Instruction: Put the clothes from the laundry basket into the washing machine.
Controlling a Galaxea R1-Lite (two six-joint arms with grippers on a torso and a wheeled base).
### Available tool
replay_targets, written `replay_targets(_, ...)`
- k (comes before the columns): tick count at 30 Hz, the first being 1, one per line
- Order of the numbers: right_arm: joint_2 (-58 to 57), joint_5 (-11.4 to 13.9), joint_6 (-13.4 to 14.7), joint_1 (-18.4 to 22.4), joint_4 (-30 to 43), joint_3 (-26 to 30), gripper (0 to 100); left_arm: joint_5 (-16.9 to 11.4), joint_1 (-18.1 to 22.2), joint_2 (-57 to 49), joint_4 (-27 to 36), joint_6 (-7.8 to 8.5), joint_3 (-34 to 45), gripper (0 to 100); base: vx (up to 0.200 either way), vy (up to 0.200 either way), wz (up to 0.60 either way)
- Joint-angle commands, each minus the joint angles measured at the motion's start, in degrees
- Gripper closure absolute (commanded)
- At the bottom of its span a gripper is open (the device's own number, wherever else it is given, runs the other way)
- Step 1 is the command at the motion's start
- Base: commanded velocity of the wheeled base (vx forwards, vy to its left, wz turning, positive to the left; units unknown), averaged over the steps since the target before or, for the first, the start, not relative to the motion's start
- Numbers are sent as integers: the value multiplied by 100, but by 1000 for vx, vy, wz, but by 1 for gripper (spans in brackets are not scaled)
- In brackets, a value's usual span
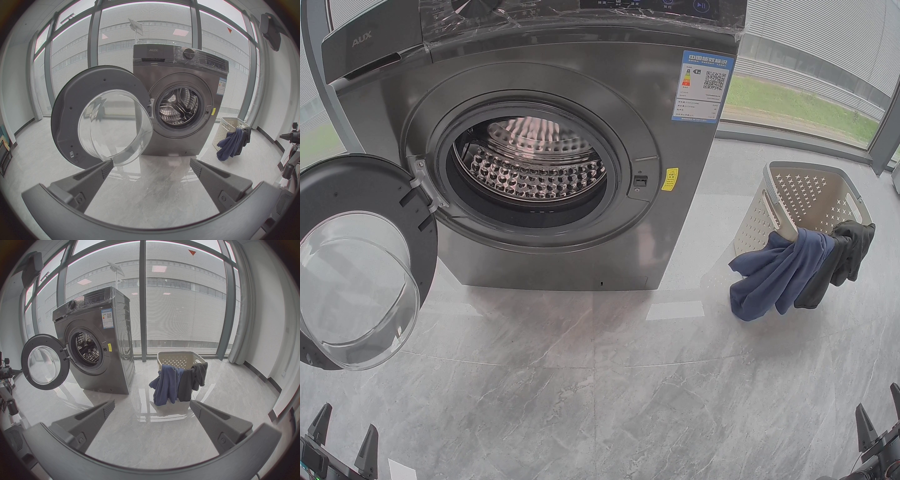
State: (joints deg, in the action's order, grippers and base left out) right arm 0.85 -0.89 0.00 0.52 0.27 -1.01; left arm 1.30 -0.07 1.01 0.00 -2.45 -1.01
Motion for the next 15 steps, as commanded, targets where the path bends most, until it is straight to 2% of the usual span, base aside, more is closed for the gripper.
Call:
replay_targets(1,-33,1,0,0,0,92,0,1,-1,-66,0,-1,92,0,0,-200,0)
replay_targets(15,-33,10,-9,-8,0,92,0,1,-1,-66,0,-1,92,0,0,-200,0)
